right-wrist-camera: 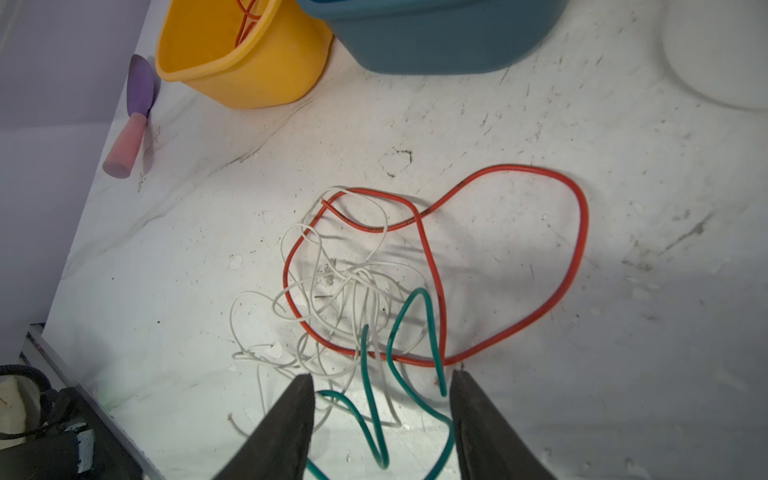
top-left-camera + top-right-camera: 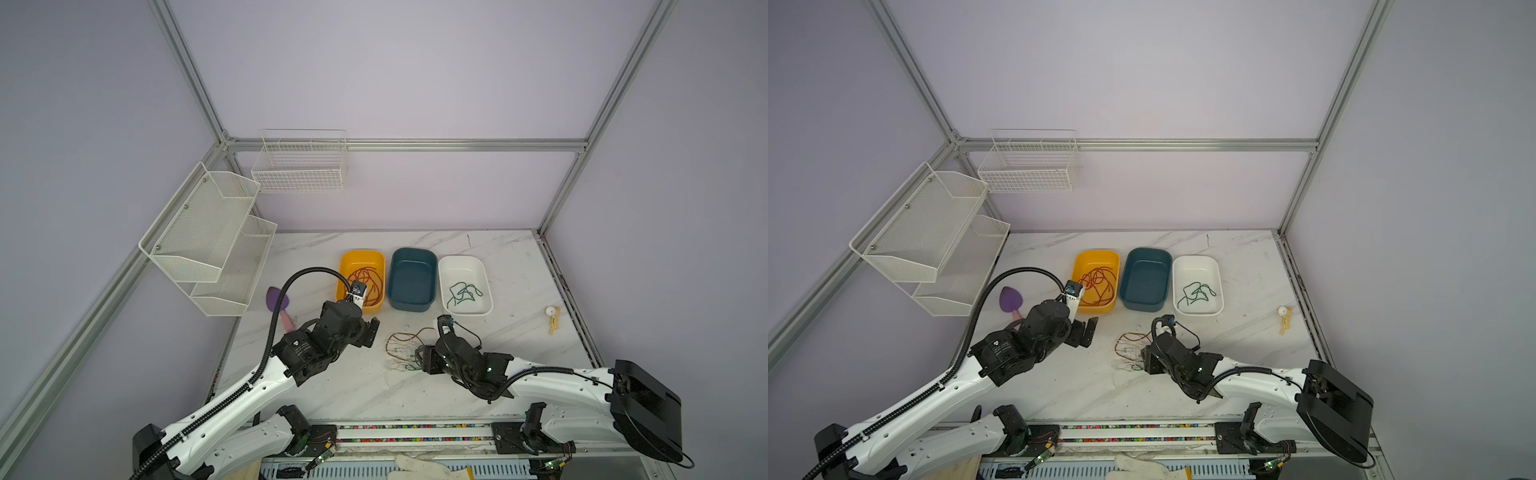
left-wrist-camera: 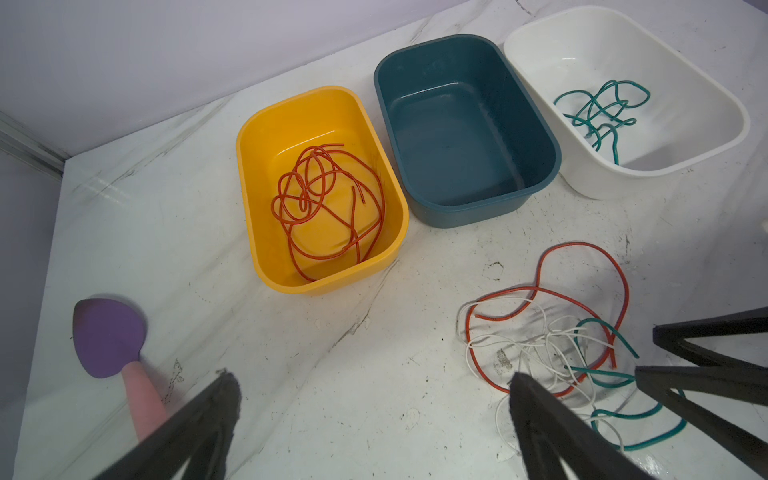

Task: Untangle the cables
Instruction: 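Grasp a white wire in the tangle with the right gripper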

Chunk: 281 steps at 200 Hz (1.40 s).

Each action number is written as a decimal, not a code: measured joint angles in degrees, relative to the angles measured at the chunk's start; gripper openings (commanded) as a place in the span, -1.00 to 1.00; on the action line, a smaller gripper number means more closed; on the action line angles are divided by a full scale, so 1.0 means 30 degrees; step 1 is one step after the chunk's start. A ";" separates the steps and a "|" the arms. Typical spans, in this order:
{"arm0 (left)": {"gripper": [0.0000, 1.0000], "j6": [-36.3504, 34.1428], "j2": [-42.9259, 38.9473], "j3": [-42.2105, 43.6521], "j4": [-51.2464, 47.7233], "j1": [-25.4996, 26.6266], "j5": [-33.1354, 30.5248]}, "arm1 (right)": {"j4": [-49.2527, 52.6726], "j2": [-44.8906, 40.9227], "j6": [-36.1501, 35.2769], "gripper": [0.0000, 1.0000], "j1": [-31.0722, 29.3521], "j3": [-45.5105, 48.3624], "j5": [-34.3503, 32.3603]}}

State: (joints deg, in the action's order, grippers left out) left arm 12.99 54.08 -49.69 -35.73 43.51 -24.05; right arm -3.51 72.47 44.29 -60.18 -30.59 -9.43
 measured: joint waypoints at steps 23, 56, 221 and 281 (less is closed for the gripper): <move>1.00 0.0000 -0.0007 0.0000 0.0000 0.0000 0.0000 | -0.0364 0.0546 -0.0233 -0.04 0.0000 -0.0007 -0.0073; 1.00 -0.0007 -0.0007 0.0000 0.0000 0.0000 0.0000 | -0.0772 0.1421 -0.0597 -0.24 -0.0051 -0.0131 -0.0197; 1.00 -0.0015 0.0160 0.0000 0.0000 0.0000 0.0532 | -0.0954 -0.0546 -0.2477 -1.00 -0.0495 -0.0874 -0.1144; 1.00 0.0911 0.1690 -0.0073 -0.1246 0.0138 0.3162 | -0.1647 -0.6011 -0.3694 -1.00 -0.0532 -0.0379 -0.0474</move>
State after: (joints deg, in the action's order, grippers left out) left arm 15.73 59.16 -49.91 -39.46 43.92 -14.57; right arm -8.45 54.43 33.21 -61.78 -31.73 -10.85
